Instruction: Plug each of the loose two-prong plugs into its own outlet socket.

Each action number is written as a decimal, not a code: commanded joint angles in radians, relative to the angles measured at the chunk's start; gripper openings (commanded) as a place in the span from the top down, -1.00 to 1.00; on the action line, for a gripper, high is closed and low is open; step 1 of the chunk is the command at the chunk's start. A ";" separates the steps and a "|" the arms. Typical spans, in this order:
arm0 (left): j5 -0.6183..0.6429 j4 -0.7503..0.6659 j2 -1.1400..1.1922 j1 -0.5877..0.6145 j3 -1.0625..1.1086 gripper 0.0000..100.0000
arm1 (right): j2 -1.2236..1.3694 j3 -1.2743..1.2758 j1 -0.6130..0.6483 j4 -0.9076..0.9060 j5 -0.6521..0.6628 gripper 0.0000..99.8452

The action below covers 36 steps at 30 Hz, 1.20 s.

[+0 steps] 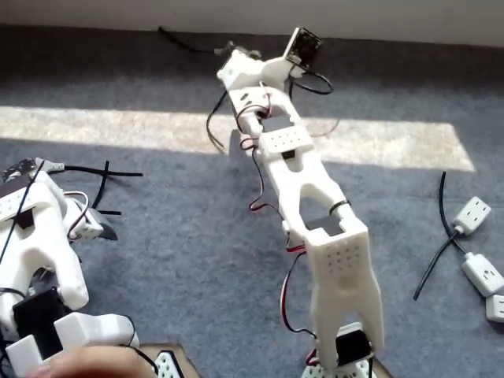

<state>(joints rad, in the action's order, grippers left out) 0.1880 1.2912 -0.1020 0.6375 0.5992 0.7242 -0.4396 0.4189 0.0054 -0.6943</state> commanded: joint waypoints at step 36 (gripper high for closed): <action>0.005 -0.025 -0.041 -0.071 -0.001 0.45 | -0.223 -0.007 0.265 -0.380 0.135 0.61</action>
<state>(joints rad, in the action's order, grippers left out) 0.1880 1.2727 -0.1020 0.5838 0.6022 0.6276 -0.4365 0.6736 -0.2785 -0.5669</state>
